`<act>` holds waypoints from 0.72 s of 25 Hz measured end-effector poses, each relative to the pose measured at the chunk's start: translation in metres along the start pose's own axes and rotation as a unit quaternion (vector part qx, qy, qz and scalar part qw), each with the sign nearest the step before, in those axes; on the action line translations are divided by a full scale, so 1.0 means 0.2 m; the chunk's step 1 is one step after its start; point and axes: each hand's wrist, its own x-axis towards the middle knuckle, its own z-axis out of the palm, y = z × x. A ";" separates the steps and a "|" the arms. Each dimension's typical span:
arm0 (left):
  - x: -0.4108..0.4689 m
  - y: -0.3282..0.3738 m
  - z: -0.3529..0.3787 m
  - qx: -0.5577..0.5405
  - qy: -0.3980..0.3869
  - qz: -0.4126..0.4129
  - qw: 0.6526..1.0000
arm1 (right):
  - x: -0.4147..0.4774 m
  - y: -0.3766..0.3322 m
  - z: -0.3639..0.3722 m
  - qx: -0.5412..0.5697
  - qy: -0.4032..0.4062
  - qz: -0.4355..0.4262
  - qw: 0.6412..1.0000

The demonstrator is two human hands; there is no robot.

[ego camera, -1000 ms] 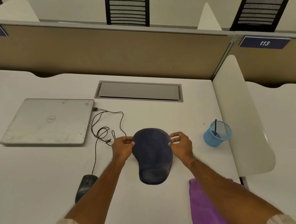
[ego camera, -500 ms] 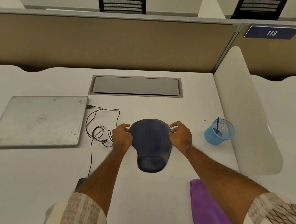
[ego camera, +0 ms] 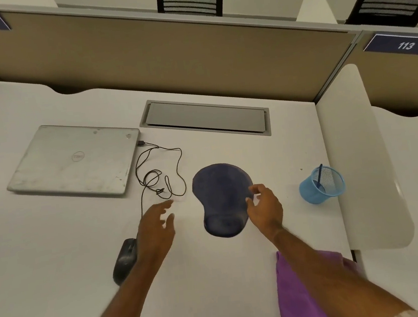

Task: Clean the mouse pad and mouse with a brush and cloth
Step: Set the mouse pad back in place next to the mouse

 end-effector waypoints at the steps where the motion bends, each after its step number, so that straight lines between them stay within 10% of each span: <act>1: -0.07 -0.06 -0.09 -0.011 0.031 -0.007 0.999 | -0.06 0.00 0.01 0.006 0.007 -0.021 1.000; 6: -0.38 -0.39 -0.47 0.083 0.118 -0.106 0.984 | -0.31 -0.09 0.10 0.029 -0.008 -0.096 0.995; 18: -0.57 -0.74 -0.56 0.263 -0.041 -0.124 0.956 | -0.70 -0.46 0.50 -0.063 -0.174 -0.158 0.970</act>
